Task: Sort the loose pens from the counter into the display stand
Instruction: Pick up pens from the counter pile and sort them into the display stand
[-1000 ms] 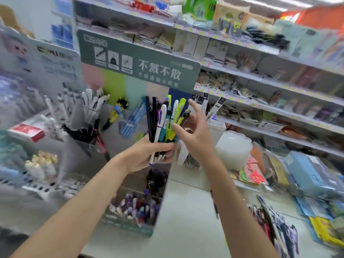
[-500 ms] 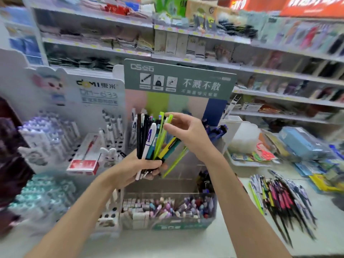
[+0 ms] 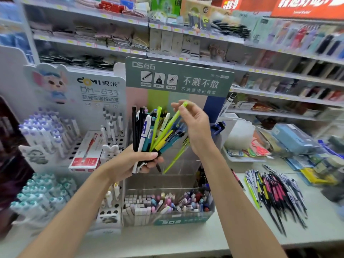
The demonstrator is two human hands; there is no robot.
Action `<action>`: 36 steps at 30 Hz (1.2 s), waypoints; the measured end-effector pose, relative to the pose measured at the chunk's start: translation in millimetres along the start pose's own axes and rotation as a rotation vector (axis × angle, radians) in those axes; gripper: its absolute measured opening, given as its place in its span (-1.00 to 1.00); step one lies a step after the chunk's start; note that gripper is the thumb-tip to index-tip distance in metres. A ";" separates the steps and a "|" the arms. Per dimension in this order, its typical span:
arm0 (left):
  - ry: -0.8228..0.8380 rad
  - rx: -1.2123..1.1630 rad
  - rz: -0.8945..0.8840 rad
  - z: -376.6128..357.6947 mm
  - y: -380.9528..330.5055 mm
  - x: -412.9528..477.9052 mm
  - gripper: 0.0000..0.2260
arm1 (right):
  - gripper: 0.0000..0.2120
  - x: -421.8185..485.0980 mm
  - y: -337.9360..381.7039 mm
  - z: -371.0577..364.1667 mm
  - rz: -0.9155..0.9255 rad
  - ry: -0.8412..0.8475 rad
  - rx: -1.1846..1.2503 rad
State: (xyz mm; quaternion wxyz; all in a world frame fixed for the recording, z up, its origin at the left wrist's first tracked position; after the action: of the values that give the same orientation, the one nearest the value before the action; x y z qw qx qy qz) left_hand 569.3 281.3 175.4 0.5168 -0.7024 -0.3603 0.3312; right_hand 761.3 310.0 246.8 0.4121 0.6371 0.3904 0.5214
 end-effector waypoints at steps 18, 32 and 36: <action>0.175 -0.010 0.079 -6.1 18.2 11.9 -0.53 | -0.70 8.7 1.9 13.3 -0.084 0.357 -0.521; -0.262 -0.059 0.013 13.0 44.1 13.6 -0.34 | -0.74 11.9 -50.2 31.3 -0.037 -0.472 0.107; -0.268 -0.014 0.011 14.7 49.4 15.9 -0.49 | -0.73 -2.3 -81.1 22.1 -0.036 -0.477 -0.056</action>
State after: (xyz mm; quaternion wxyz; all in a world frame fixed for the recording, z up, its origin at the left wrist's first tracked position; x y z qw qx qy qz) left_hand 573.4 291.7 122.7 0.4575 -0.6574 -0.4247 0.4222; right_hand 777.2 334.1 167.8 0.5193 0.7237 0.2786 0.3593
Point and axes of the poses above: each hand's wrist, its own x-axis towards the middle knuckle, its own z-axis out of the back of the hand, y = z × x, the point moved 1 cm from there along x, towards the middle knuckle, and after that the axes turned 6 degrees about -y, right-handed, at the moved point
